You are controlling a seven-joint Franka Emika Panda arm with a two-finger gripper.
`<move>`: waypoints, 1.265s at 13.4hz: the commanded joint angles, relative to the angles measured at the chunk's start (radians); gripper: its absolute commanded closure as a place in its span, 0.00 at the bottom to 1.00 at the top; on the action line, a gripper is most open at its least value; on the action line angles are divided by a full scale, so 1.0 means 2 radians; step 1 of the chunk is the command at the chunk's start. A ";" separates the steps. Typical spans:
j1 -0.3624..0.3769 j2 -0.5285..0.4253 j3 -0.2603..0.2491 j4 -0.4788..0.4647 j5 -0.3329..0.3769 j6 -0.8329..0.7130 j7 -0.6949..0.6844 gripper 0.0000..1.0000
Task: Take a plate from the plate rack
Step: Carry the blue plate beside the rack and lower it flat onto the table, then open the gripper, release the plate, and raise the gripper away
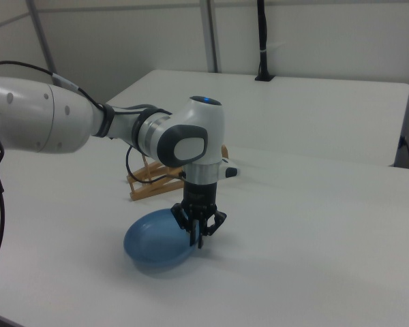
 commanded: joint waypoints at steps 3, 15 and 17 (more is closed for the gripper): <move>0.013 -0.034 -0.005 -0.007 -0.018 0.009 0.018 0.00; 0.046 -0.180 0.110 0.015 -0.110 -0.090 0.313 0.00; 0.047 -0.178 0.111 0.024 -0.109 -0.087 0.330 0.00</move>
